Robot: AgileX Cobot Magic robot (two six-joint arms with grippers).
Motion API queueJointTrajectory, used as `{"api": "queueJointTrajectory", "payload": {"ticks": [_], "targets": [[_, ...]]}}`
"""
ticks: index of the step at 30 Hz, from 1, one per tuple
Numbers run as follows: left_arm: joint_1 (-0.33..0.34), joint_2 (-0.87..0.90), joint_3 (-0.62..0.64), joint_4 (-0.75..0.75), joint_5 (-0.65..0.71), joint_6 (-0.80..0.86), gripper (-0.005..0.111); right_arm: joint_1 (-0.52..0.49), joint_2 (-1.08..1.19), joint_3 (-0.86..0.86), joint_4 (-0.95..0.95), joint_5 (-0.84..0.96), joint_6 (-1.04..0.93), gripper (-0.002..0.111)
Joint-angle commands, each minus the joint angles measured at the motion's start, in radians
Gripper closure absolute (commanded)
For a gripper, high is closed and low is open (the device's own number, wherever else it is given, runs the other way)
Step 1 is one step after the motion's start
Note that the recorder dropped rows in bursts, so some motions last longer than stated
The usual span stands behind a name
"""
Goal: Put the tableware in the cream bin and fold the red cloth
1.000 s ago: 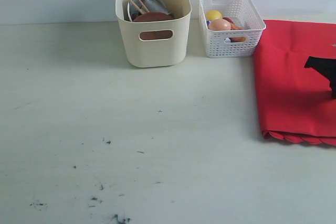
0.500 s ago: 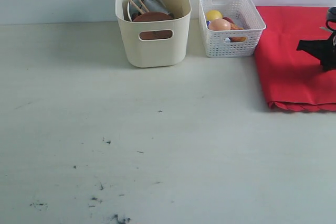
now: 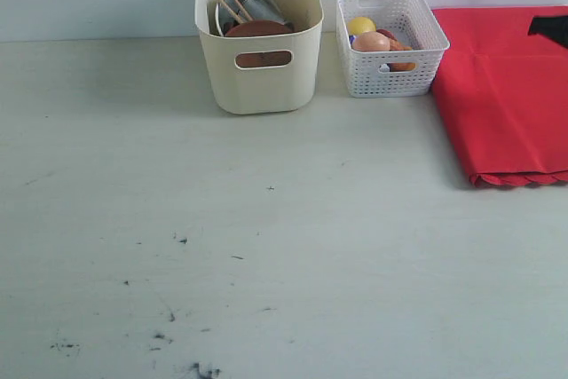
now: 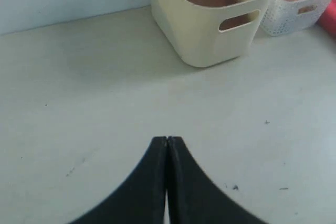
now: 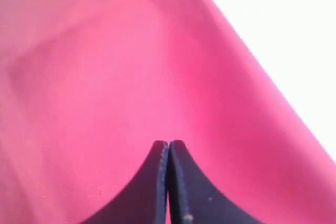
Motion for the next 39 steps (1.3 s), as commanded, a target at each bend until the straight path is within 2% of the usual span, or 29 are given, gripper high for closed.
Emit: {"api": "queueJointTrajectory", "payload": {"ticks": [1,9,15,36,39], "targets": [[0.001,-0.039,0.021,-0.121,-0.086,-0.013,0.106,0.016,-0.135,0.011,-0.001,-0.007,-0.054,0.108],[0.001,-0.189,0.154,-0.178,-0.26,-0.016,0.106,0.023,-0.309,0.184,-0.007,-0.057,-0.056,0.108],[0.001,-0.259,0.171,-0.218,-0.229,-0.026,0.106,0.023,-0.345,0.214,0.021,-0.057,-0.05,0.108],[0.001,-0.278,0.174,-0.214,-0.245,-0.003,0.106,0.023,-0.345,0.214,0.021,-0.057,-0.048,0.108],[0.039,-0.328,0.19,-0.216,-0.286,0.019,0.106,0.023,-0.345,0.214,0.021,-0.057,-0.048,0.108]]}}
